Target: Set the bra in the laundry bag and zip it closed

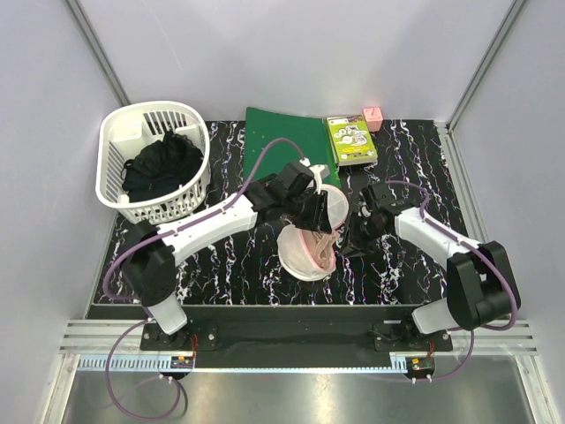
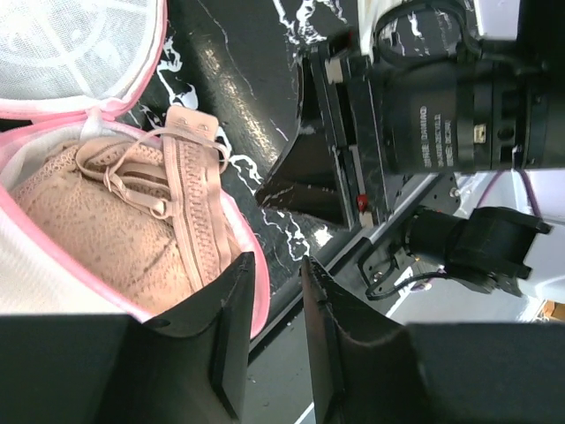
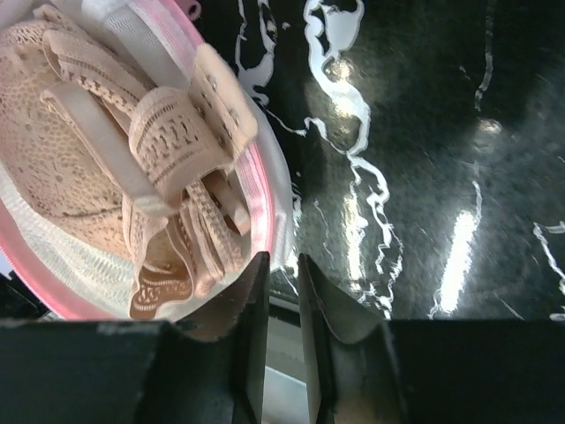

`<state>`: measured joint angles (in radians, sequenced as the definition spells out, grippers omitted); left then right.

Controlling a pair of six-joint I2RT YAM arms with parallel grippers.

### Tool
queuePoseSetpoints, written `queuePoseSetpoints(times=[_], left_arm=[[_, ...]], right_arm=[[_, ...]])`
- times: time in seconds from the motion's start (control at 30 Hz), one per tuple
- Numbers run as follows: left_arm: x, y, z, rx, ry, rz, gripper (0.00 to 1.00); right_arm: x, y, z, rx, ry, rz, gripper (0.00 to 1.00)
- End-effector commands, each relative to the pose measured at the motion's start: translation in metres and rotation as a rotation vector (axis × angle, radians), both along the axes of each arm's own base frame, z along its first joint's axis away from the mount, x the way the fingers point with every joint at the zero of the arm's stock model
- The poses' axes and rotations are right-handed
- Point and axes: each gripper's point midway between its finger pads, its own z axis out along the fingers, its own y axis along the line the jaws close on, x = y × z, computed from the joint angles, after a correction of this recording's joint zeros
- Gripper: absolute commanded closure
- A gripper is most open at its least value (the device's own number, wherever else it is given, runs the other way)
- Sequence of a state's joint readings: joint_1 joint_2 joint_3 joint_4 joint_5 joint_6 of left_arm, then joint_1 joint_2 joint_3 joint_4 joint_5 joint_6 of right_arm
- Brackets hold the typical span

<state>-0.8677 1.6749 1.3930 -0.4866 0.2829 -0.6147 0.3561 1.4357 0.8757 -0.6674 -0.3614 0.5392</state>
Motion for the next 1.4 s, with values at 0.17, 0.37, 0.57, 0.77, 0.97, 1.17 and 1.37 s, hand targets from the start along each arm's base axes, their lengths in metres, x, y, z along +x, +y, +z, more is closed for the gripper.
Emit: queuePoseSetpoints(times=[0.17,0.37,0.57,0.77,0.97,1.17,1.37], left_arm=[[0.003,-0.015,-0.003,-0.007,0.010,-0.053,0.72],[0.000,-0.015,-0.021,0.028,0.045,-0.062,0.74],[-0.001,-0.014,-0.029,0.050,0.058,-0.062,0.75],[-0.003,-0.010,-0.034,0.066,0.068,-0.059,0.76],[-0.006,-0.009,-0.036,0.070,0.074,-0.060,0.76],[-0.008,-0.011,-0.038,0.072,0.080,-0.067,0.77],[-0.011,-0.013,-0.038,0.073,0.087,-0.074,0.77]], right_arm=[[0.021,0.025,-0.010,0.150,-0.109,0.028,0.71],[0.029,0.033,-0.011,0.180,-0.129,0.046,0.72],[0.025,0.035,-0.023,0.189,-0.100,0.065,0.73],[0.020,0.031,-0.032,0.169,-0.084,0.067,0.72],[0.019,0.022,-0.021,0.118,-0.130,0.092,0.64],[0.017,0.020,-0.024,0.102,-0.120,0.097,0.62],[0.019,0.021,-0.036,0.101,-0.105,0.112,0.59]])
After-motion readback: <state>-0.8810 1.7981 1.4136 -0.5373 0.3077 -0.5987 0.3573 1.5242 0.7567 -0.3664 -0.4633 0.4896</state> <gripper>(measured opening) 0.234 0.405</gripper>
